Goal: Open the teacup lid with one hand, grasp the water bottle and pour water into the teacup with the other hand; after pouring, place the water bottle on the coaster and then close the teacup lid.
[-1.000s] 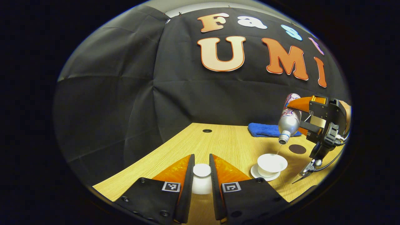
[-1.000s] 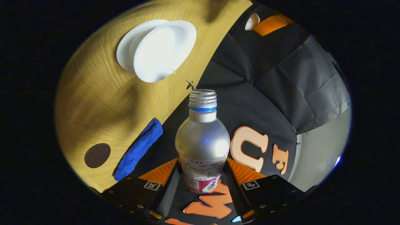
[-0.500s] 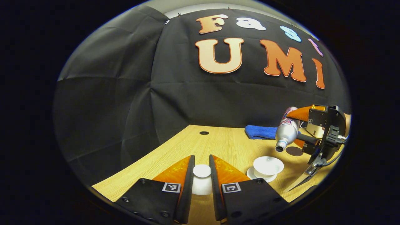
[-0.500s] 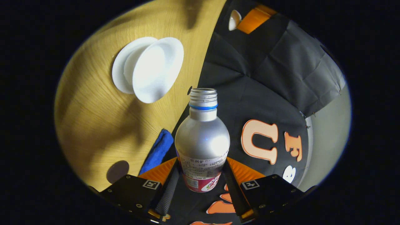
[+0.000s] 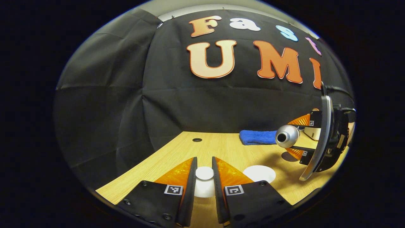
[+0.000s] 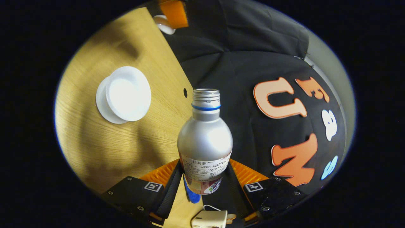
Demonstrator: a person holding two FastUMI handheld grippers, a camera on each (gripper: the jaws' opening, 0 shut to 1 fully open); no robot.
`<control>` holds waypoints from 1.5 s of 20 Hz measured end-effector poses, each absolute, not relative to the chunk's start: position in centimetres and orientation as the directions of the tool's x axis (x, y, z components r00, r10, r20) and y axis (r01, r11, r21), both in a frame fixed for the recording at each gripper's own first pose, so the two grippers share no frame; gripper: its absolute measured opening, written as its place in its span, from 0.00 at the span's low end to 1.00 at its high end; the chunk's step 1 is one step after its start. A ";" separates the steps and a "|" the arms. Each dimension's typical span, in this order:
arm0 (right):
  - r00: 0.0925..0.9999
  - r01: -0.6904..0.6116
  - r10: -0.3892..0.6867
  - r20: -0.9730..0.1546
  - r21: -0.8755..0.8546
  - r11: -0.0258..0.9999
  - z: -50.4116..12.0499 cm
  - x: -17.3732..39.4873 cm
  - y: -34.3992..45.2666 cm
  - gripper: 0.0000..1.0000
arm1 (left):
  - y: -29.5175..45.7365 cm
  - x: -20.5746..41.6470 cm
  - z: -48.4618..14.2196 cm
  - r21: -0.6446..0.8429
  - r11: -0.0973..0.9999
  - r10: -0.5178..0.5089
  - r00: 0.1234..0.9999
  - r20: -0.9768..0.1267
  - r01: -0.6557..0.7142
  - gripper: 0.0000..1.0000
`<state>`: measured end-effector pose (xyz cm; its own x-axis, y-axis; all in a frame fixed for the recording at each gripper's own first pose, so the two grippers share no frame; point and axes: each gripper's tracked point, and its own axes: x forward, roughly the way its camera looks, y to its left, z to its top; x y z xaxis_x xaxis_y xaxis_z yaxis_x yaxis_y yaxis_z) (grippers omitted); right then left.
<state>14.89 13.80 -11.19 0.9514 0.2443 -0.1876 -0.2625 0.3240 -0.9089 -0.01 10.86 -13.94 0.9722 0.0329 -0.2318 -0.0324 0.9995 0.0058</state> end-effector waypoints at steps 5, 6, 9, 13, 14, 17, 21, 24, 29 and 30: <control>0.950 -0.309 0.211 -0.229 -0.781 0.542 -11.5 15.9 10.7 0.80 | 8.1 0.9 -13.6 0.008 1.000 -0.009 0.975 -0.220 0.011 0.34; 0.950 -0.312 0.207 -0.235 -0.751 0.582 -11.4 16.1 10.1 0.80 | 7.5 1.2 -13.7 0.006 1.000 -0.016 0.975 -0.220 0.018 0.34; 0.944 -0.328 0.207 -0.259 -0.639 0.695 -11.8 16.6 8.6 0.80 | 5.3 2.2 -13.4 0.004 0.999 -0.044 0.974 -0.224 0.046 0.34; 0.938 -0.323 0.209 -0.275 -0.484 0.813 -12.0 17.2 6.7 0.80 | 3.2 3.0 -13.8 -0.009 0.997 -0.075 0.971 -0.226 0.075 0.34; 0.937 -0.321 0.213 -0.277 -0.441 0.838 -12.1 17.3 6.2 0.80 | 2.7 3.2 -13.9 -0.012 0.997 -0.083 0.970 -0.229 0.083 0.34; 0.922 -0.331 0.242 -0.302 -0.291 0.898 -13.2 17.6 5.8 0.80 | 1.6 3.5 -14.2 -0.015 0.995 -0.095 0.967 -0.237 0.094 0.34; 0.904 -0.312 0.249 -0.346 -0.137 0.940 -15.8 18.5 5.1 0.80 | 0.5 3.8 -14.5 -0.014 0.995 -0.103 0.965 -0.243 0.102 0.34; 0.883 -0.293 0.267 -0.386 -0.011 0.956 -17.5 18.7 5.1 0.80 | 0.1 4.0 -14.9 -0.011 0.995 -0.103 0.962 -0.254 0.103 0.34; 0.856 -0.271 0.308 -0.416 0.148 0.951 -18.8 18.8 5.4 0.80 | -0.9 4.0 -15.9 -0.005 0.994 -0.103 0.955 -0.278 0.106 0.31; 0.854 -0.267 0.304 -0.422 0.146 0.953 -19.0 18.8 5.5 0.80 | -1.1 4.0 -15.9 -0.004 0.994 -0.104 0.954 -0.280 0.108 0.31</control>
